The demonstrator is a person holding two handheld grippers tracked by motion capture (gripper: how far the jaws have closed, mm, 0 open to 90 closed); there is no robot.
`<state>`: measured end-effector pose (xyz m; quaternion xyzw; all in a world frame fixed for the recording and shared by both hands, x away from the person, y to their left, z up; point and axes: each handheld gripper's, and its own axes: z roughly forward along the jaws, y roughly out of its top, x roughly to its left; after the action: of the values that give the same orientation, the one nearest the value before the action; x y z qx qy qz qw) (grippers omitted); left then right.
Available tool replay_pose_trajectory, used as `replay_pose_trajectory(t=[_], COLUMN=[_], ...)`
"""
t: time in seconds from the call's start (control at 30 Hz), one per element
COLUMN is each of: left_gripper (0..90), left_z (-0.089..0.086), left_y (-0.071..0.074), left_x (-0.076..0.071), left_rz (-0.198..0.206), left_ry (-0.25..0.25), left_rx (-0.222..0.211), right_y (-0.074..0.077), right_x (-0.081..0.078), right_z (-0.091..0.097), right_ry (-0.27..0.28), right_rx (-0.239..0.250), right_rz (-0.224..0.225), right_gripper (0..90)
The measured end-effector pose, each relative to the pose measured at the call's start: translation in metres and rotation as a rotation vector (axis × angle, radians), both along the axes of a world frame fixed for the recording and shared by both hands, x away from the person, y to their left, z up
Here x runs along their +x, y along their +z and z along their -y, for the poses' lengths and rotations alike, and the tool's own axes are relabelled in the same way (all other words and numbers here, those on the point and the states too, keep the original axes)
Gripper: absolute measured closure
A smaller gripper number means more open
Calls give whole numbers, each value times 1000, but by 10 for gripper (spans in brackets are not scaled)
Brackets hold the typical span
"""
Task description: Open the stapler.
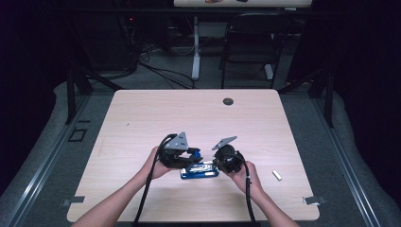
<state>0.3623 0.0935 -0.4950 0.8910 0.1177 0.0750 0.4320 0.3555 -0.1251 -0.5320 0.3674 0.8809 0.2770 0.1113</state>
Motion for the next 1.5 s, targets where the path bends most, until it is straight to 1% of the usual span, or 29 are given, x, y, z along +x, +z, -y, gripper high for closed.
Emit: replay_pose_trajectory(t=[0.03, 0.13, 0.17, 0.2, 0.27, 0.33, 0.43, 0.47, 0.57, 0.7, 0.77, 0.8, 0.83, 0.9, 0.93, 1.0, 1.07, 1.1, 1.13, 1.3, 1.33, 1.5], left_gripper=[651, 651, 651, 652, 652, 652, 652, 652, 653, 653, 653, 653, 653, 653, 653, 653, 653, 653, 653, 652, 652, 651], left_z=[-2, -5, -6, -7, -9, -11, -13, -14, -16, -20, -21, -23, -23, -25, -27, -30, -31, -32, -36, -43, -44, -47], left_y=[1, 2, 2, 2, 3, 3, 4, 4, 4, 5, 5, 6, 6, 6, 6, 7, 7, 7, 7, 7, 7, 7], left_x=[0, -1, -1, -1, -2, -2, -2, -2, -3, -3, -3, -3, -3, -4, -4, -4, -4, -4, -4, -4, -4, -4], left_rz=[3, -1, -1, -1, -3, -5, -6, -8, -10, -14, -18, -20, -20, -26, -27, -33, -34, -37, -43, -61, -64, -74], left_ry=[-2, 4, 4, 5, 8, 7, 10, 9, 15, 16, 22, 23, 23, 24, 25, 28, 27, 34, 34, 38, 37, 39], left_rx=[5, 7, 3, 4, 7, 7, 10, 14, 9, 16, 9, 17, 17, 17, 18, 23, 28, 20, 28, 33, 35, 42], right_y=[0, 0, -1, 0, 0, 0, 0, 0, 0, 1, 1, 1, 7, 6, 7, 6, 6, 6, 3, 3, 6, 6], right_x=[0, 1, 2, 2, 2, 3, 4, 5, 5, 6, 7, 7, 8, 8, 8, 8, 9, 9, 9, 10, 10, 10], right_z=[-1, -2, -3, -3, -4, -4, -5, -6, -6, -7, -7, -7, -6, -7, -7, -8, -8, -8, -9, -9, -8, -9], right_ry=[2, 6, 8, 10, 10, 17, 21, 20, 26, 34, 36, 38, 54, 50, 55, 53, 56, 56, 50, 54, 61, 65], right_rx=[-4, -28, -26, -36, -36, -44, -44, -53, -57, -72, -79, -78, -141, -127, -135, -127, -130, -130, -102, -100, -132, -132], right_rz=[1, -14, -14, -17, -16, -29, -32, -38, -41, -45, -47, -51, -103, -92, -99, -98, -92, -92, -57, -60, -85, -83], right_gripper=[900, 900, 900, 900, 900, 900, 900, 900, 900, 900, 900, 900, 900, 900, 900, 900, 900, 900, 900, 900, 900, 900])
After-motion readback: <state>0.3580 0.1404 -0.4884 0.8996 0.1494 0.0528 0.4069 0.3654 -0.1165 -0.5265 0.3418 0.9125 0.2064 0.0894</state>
